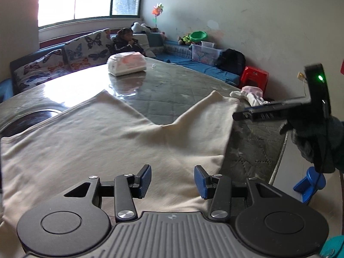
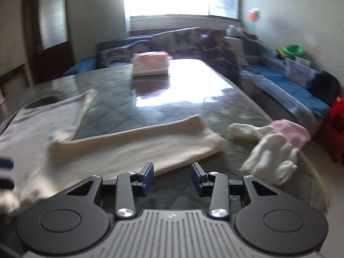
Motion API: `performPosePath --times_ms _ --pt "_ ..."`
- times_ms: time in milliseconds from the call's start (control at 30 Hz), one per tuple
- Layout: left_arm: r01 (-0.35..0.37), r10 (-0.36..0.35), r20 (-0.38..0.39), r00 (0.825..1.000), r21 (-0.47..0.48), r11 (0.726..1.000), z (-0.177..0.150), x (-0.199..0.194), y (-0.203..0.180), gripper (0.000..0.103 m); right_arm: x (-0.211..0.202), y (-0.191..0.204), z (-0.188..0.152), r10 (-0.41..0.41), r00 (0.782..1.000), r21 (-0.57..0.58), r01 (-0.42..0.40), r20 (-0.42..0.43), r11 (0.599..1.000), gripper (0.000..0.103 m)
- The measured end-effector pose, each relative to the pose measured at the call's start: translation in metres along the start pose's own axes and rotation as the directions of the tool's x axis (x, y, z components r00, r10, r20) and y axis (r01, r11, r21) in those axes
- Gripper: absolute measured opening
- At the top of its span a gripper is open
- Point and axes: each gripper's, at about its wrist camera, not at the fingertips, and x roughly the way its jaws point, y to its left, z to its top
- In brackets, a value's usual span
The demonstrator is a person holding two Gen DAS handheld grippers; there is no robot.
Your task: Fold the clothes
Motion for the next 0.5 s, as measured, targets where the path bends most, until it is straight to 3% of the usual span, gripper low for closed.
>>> performPosePath --times_ms 300,433,500 --pt "0.006 -0.006 -0.021 1.0 0.013 1.0 0.002 0.011 -0.005 0.047 0.03 -0.025 0.011 -0.106 0.994 0.151 0.101 0.024 0.983 0.036" --pt "0.0 0.001 -0.025 1.0 0.011 1.0 0.003 0.014 -0.005 0.047 0.033 -0.029 0.009 -0.092 0.995 0.172 0.083 0.046 0.982 0.009" --pt "-0.005 0.005 -0.027 1.0 0.008 1.0 0.004 0.015 -0.005 0.047 0.031 -0.033 0.01 -0.077 0.995 0.195 0.065 0.059 0.979 0.005"
